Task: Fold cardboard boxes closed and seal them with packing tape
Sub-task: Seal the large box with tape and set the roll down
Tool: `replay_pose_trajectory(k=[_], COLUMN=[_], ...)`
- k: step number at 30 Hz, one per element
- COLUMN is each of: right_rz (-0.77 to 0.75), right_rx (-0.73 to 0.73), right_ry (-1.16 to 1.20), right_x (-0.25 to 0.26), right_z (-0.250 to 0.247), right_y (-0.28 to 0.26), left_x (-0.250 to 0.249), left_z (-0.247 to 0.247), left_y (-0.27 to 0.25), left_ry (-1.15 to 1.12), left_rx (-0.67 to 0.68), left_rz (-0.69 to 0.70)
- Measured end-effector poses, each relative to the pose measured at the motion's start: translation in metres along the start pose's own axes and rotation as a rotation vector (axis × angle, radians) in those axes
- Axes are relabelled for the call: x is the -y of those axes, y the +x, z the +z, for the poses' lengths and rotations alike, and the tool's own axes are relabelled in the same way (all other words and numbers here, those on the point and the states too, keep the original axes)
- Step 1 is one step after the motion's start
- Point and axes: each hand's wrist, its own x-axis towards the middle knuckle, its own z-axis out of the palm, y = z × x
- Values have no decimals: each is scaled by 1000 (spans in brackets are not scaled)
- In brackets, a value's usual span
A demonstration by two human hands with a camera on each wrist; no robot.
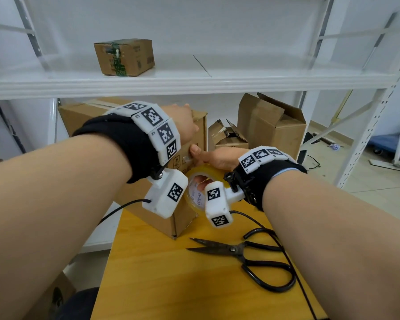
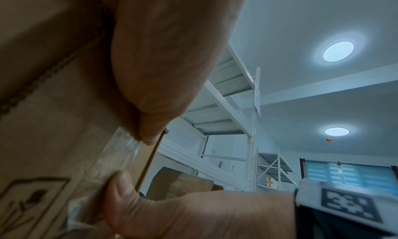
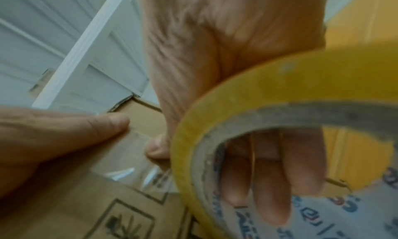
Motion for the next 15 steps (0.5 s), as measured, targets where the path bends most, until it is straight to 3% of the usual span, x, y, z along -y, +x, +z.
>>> replay_pose_trajectory(k=[6, 9, 11, 15], right_rz=[138, 200, 160, 188], right_rx=[156, 125, 115, 55], right_ry=[-10, 72, 150, 89], right_x=[6, 5, 8, 1], right_z=[-12, -7, -3, -6], right_y=[-19, -26, -30, -28], left_x=[-1, -4, -5, 0], left_z=[-2, -2, -3, -4], left_y=[-5, -6, -7, -5], left_ry=[87, 100, 104, 125], left_rx=[17, 19, 16, -2], left_rz=[7, 10, 10, 43])
